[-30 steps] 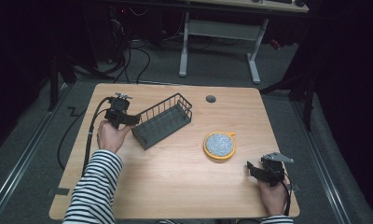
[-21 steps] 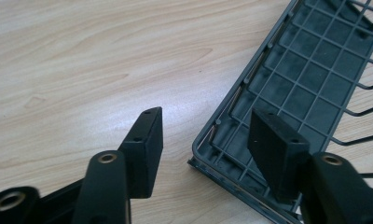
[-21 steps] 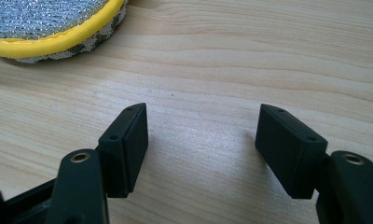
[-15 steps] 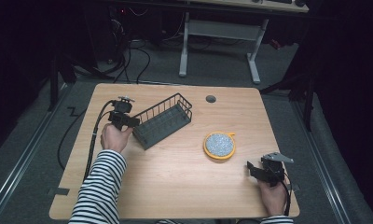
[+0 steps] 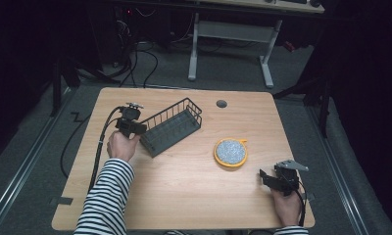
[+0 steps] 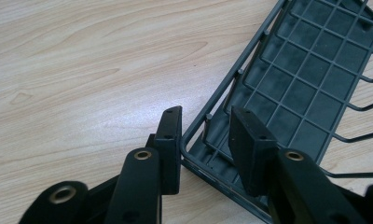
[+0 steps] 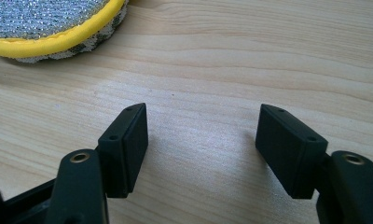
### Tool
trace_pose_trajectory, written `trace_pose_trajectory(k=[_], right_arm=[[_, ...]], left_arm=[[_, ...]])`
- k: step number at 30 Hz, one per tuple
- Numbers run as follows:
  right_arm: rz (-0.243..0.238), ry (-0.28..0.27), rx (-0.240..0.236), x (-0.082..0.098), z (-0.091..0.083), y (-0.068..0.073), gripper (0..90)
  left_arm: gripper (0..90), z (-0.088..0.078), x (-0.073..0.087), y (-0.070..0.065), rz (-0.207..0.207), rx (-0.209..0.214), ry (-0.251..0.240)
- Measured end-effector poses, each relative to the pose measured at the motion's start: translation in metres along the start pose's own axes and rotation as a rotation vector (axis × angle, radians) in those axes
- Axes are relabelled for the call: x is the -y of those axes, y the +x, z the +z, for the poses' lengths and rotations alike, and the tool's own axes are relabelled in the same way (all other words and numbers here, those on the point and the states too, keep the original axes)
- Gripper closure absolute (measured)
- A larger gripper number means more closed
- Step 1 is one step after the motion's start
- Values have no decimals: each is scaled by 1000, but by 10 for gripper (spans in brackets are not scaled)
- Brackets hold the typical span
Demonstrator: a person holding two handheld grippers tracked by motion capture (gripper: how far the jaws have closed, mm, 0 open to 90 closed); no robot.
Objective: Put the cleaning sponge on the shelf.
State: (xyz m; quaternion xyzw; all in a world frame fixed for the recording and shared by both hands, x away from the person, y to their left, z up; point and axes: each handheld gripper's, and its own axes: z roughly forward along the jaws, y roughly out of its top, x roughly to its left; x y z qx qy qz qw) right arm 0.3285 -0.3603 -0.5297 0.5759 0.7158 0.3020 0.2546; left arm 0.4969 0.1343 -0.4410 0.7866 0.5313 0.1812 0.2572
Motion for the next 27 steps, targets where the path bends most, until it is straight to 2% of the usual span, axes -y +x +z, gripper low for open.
trace_pose_trajectory(k=[10,19,27], right_arm=[[-1,0,0,0,0,0,344],[0,1,-1,0,0,0,344],[0,1,-1,0,0,0,344]], left_arm=[[660,-4,6,-3,-3,9,-8],[658,-15,22,-12,12,36,-31],[658,-23,35,-21,4,47,-54]])
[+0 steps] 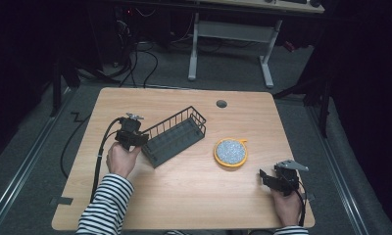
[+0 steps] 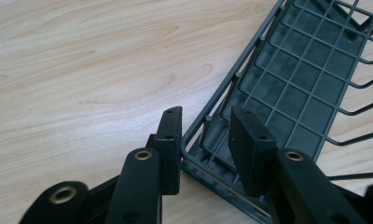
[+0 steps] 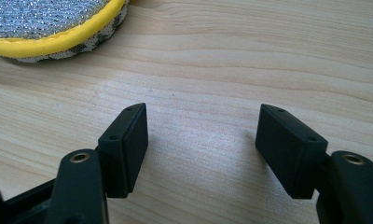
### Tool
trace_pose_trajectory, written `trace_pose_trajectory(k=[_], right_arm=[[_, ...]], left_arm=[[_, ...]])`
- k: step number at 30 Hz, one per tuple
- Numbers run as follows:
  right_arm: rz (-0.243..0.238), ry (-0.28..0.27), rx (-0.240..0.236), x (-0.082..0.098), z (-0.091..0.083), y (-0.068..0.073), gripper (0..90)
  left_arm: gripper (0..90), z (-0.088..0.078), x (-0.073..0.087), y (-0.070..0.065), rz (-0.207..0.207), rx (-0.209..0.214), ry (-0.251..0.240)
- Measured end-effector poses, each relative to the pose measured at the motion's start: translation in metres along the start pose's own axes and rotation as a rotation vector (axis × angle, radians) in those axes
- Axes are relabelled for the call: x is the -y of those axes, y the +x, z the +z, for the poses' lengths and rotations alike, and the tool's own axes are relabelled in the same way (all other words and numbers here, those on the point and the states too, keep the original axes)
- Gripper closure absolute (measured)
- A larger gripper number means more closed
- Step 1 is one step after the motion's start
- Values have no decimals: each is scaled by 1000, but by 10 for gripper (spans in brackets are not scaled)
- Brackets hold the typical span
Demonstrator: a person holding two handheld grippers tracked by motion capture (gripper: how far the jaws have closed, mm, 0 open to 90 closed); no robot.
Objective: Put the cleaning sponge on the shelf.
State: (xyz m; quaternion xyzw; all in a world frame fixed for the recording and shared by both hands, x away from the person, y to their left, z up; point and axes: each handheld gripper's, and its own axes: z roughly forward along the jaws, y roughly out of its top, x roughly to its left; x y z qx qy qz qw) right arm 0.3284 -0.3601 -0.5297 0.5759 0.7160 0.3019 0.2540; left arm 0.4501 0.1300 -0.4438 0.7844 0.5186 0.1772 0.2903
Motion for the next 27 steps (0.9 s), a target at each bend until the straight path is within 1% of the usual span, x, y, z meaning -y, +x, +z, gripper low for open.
trace_pose_trajectory(k=[2,9,10,12,13,15,21,23,27], right_arm=[[0,0,0,0,0,0,345],[0,0,0,0,0,0,344],[0,0,0,0,0,0,344],[0,0,0,0,0,0,345],[0,0,0,0,0,0,345],[0,0,0,0,0,0,344],[0,0,0,0,0,0,345],[0,0,0,0,0,0,344],[-2,-1,0,0,0,0,344]], left_arm=[[658,-2,3,-2,-6,3,-7],[656,-10,14,-11,-8,3,-21],[655,-13,18,-15,-2,-1,-25],[655,-14,20,-17,1,-4,-32],[651,-17,25,-19,3,1,-44],[650,-18,27,-20,2,7,-50],[643,-26,36,-27,12,23,-56],[642,-27,38,-28,11,23,-60],[639,-30,45,-32,3,28,-84]])
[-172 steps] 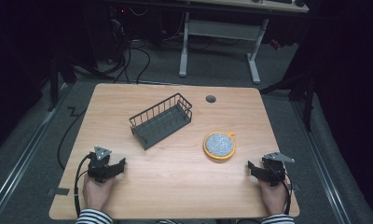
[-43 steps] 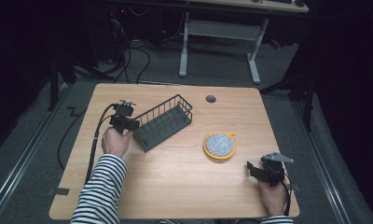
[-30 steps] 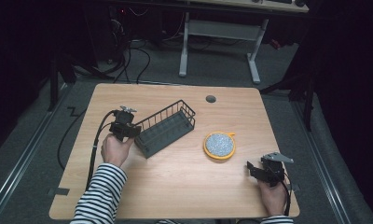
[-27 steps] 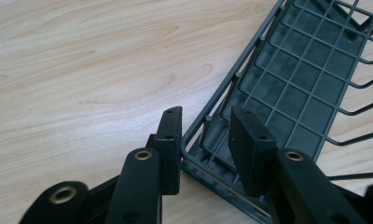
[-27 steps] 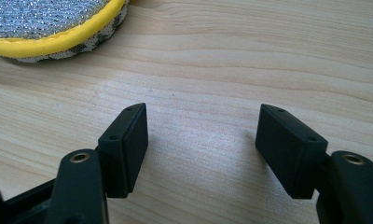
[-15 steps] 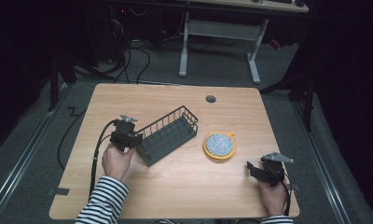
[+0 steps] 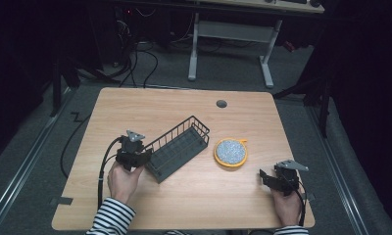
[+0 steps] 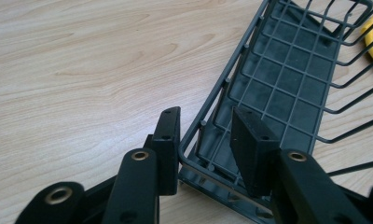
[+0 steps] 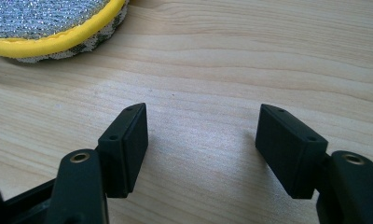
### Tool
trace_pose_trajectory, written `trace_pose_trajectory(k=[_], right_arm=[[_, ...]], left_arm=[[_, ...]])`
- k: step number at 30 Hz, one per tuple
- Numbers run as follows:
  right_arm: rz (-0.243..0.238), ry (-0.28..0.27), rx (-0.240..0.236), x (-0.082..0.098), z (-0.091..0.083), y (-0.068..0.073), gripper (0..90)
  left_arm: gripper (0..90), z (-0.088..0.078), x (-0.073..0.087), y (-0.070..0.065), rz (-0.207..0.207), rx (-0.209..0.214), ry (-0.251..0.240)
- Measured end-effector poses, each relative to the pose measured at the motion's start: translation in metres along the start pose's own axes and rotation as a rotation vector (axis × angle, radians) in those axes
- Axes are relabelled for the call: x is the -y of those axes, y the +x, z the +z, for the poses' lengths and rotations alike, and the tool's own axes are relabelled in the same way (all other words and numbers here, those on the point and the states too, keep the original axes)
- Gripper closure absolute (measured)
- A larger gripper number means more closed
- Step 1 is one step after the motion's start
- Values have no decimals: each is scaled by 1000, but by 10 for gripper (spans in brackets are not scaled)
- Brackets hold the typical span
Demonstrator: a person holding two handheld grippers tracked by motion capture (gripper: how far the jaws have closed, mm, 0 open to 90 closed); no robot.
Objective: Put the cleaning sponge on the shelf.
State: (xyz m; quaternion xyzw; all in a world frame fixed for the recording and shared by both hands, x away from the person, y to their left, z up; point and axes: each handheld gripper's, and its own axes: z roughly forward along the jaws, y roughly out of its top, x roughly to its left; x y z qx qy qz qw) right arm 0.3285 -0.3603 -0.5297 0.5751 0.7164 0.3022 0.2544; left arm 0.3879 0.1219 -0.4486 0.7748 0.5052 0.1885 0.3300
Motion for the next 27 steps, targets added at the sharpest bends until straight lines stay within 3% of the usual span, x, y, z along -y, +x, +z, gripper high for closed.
trace_pose_trajectory(k=[10,14,15,20,27], right_arm=[[0,0,0,0,0,0,345],[0,0,0,0,0,0,344],[0,0,0,0,0,0,344],[0,0,0,0,0,0,344],[0,0,0,0,0,0,344]], left_arm=[[626,-3,5,-3,-3,18,-12],[571,-3,6,-4,9,3,-22],[517,-3,6,-3,-3,8,-26],[425,-11,3,4,-25,28,-55],[389,-27,2,15,-42,32,-97]])
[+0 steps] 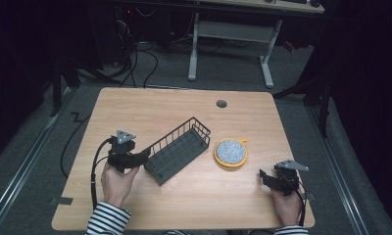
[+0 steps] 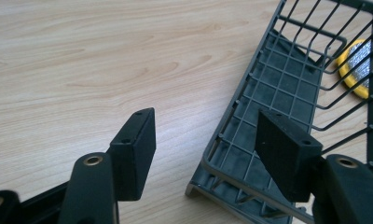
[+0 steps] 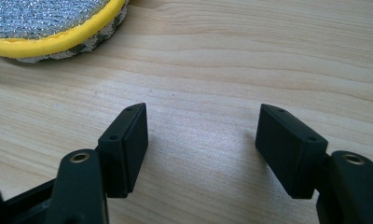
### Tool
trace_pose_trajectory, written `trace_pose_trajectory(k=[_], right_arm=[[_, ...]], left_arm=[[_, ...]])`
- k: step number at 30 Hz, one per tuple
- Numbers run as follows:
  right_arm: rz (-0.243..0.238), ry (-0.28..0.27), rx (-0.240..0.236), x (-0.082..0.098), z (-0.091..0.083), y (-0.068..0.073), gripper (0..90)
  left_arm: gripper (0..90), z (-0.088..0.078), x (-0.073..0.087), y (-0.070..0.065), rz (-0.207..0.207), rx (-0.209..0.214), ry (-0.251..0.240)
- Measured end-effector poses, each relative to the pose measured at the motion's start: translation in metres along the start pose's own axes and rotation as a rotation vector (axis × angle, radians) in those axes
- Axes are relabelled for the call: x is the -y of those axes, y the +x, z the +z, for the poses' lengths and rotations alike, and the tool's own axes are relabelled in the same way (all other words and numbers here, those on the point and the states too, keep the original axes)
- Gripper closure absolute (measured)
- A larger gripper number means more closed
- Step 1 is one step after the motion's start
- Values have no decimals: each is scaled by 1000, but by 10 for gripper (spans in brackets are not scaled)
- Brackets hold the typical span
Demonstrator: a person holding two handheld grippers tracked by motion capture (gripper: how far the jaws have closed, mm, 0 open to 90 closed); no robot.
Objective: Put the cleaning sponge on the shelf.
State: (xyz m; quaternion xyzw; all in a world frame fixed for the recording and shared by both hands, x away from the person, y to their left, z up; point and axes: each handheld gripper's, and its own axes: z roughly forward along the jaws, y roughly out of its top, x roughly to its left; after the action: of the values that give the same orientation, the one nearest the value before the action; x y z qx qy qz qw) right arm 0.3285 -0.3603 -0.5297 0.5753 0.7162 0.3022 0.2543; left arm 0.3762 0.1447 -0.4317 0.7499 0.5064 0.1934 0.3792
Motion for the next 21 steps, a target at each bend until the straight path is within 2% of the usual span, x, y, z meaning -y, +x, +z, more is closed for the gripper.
trace_pose_trajectory(k=[11,16,18,21], right_arm=[[2,0,0,0,0,0,345],[1,0,0,0,0,0,345],[1,0,0,0,0,0,345],[1,0,0,0,0,0,345]], left_arm=[[392,-17,10,21,-31,-4,-48],[386,-17,18,31,-54,-22,-41],[385,-17,25,35,-78,-33,-36],[383,-17,32,38,-81,-48,-36]])
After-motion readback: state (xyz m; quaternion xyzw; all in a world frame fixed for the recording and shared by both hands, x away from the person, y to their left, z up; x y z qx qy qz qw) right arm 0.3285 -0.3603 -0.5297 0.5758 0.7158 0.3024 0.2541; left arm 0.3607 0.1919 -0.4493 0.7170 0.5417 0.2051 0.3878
